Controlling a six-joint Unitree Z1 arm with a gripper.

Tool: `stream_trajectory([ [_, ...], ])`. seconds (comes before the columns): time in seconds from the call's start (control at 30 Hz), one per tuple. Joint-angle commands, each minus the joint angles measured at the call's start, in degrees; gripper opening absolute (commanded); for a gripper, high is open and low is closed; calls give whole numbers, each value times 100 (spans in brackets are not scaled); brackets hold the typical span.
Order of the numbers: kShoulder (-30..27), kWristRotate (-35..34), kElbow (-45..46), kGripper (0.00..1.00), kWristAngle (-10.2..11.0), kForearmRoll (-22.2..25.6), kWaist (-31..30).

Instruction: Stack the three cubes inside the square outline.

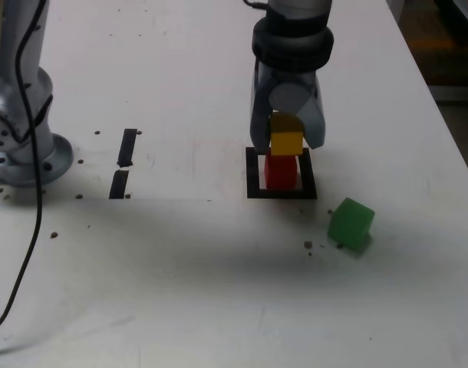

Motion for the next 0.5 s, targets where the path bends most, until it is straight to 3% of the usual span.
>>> stream_trajectory([
  [0.0,27,-28,50,14,-11,-30,-12],
  [0.47,52,-116,168,19,20,-38,-12],
])
